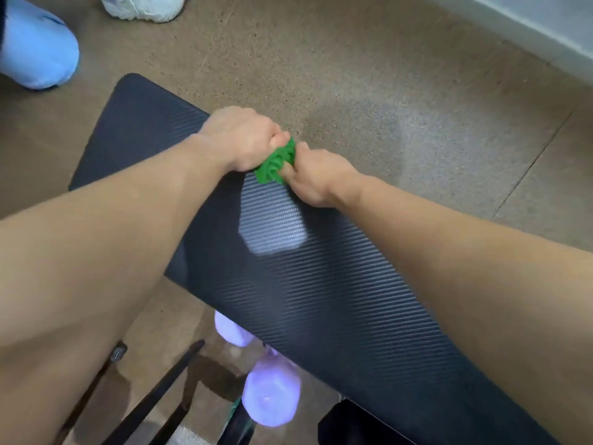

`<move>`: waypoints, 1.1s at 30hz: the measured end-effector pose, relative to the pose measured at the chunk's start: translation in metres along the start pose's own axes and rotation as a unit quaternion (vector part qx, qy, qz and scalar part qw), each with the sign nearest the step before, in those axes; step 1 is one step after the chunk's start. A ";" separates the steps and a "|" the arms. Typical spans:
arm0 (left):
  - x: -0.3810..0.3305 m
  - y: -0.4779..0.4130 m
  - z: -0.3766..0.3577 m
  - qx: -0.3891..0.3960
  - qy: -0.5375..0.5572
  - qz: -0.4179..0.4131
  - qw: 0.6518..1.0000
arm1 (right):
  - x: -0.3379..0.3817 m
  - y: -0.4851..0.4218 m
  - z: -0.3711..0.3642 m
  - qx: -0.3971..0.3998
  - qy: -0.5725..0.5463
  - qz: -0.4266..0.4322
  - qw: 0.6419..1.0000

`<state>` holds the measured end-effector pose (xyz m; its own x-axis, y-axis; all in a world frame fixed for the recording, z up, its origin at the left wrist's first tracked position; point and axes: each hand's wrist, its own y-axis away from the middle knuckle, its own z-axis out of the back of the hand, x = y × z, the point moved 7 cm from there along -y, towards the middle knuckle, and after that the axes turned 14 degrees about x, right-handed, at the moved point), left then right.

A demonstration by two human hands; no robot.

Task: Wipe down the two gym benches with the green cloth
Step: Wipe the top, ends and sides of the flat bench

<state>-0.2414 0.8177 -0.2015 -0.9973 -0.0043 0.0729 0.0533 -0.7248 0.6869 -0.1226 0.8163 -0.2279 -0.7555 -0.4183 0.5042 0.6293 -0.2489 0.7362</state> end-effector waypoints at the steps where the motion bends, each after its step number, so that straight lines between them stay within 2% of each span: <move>1: 0.014 0.000 -0.002 -0.002 0.009 0.022 1.000 | 0.013 -0.014 0.004 -0.003 -0.010 0.003 1.000; 3: 0.024 -0.001 -0.007 -0.006 0.039 0.051 0.998 | 0.022 -0.024 0.007 -0.018 -0.018 0.010 1.000; 6: -0.007 0.009 -0.003 -0.017 0.058 0.044 0.997 | -0.001 0.000 -0.003 -0.035 -0.022 0.018 0.999; 10: -0.090 0.011 0.003 -0.012 0.016 -0.025 1.000 | -0.053 0.050 -0.018 -0.027 0.005 -0.016 0.999; 13: -0.124 0.008 -0.003 0.005 0.050 -0.090 0.995 | -0.079 0.081 -0.026 -0.015 0.012 -0.049 0.999; 16: -0.102 0.008 -0.008 0.033 0.062 -0.130 0.989 | -0.070 0.074 -0.021 0.000 0.023 -0.065 0.998; 19: -0.046 0.012 -0.007 0.054 0.104 -0.092 0.989 | -0.035 0.037 -0.012 -0.003 0.008 -0.045 0.999; 21: -0.016 0.015 -0.006 0.051 0.176 -0.063 0.981 | -0.016 0.014 -0.008 -0.012 -0.005 -0.037 0.999; 24: 0.000 0.020 -0.008 0.065 0.329 -0.024 0.942 | -0.011 0.008 -0.008 -0.018 -0.011 -0.028 0.999; 25: -0.003 0.022 -0.007 0.067 0.349 -0.019 0.934 | -0.015 0.014 -0.009 -0.021 -0.012 -0.014 1.000; 27: -0.022 0.025 -0.004 0.055 0.335 -0.047 0.940 | -0.030 0.030 -0.013 -0.027 -0.014 0.007 1.000; 31: -0.041 0.032 0.019 -0.051 0.371 -0.091 0.923 | -0.070 0.062 -0.022 -0.031 -0.006 -0.003 1.000; 33: -0.044 0.033 0.029 -0.071 0.276 -0.111 0.952 | -0.083 0.073 -0.027 -0.024 -0.007 -0.013 1.000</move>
<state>-0.1947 0.8135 -0.1608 -0.8595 -0.1741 -0.4807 -0.1293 -0.8357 0.5338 -0.0086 0.8098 -0.2280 -0.7742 -0.3985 0.4918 0.6170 -0.3014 0.7270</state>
